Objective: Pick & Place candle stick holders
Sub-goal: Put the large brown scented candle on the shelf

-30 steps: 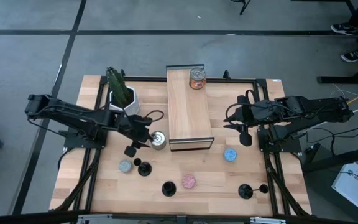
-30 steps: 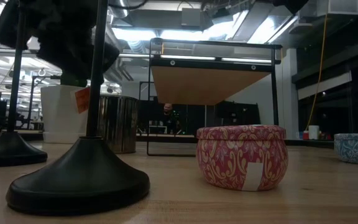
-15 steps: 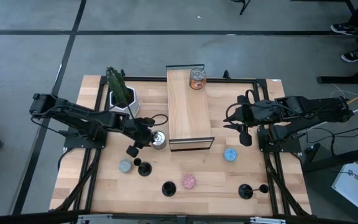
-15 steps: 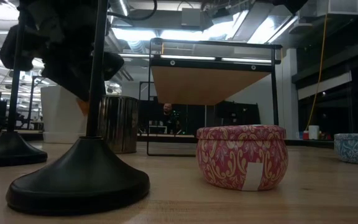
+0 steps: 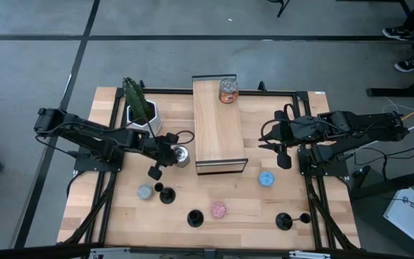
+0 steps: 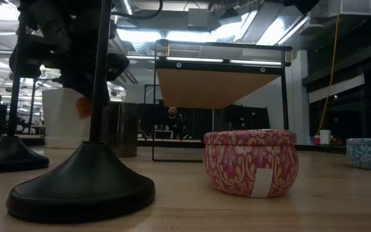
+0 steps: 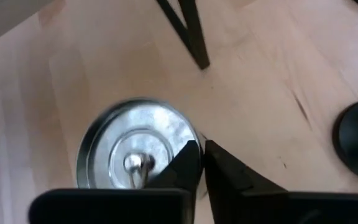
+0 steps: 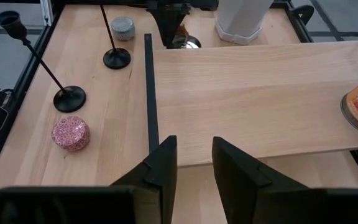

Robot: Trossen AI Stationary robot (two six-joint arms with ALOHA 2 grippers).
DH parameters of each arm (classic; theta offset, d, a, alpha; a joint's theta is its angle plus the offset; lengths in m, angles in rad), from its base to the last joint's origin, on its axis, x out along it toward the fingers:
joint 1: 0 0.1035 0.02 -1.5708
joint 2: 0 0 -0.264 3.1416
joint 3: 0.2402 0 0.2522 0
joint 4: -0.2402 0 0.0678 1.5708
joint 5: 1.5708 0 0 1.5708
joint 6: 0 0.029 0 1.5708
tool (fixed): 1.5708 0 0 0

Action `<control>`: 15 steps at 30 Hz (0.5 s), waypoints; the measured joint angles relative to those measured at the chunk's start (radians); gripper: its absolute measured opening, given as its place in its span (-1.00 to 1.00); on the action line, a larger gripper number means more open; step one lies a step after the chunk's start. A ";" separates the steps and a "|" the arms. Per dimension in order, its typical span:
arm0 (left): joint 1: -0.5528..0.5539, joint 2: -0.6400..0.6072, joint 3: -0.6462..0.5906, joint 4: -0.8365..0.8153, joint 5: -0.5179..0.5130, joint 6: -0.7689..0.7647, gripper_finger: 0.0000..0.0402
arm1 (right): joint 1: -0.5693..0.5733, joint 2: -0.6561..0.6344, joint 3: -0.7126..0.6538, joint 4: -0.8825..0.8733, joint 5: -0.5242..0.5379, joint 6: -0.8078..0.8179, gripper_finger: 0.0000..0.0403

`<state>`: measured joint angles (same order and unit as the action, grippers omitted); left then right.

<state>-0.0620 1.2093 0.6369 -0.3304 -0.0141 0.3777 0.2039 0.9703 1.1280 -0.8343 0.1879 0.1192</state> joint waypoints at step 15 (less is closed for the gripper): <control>0.053 0.000 0.001 -0.021 0.035 -0.036 -0.98 | 0.000 0.000 0.000 0.000 -0.124 -0.003 -0.49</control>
<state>-0.0095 1.2091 0.6376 -0.3516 0.0212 0.3415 0.2035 0.9703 1.1282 -0.8345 0.0634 0.1158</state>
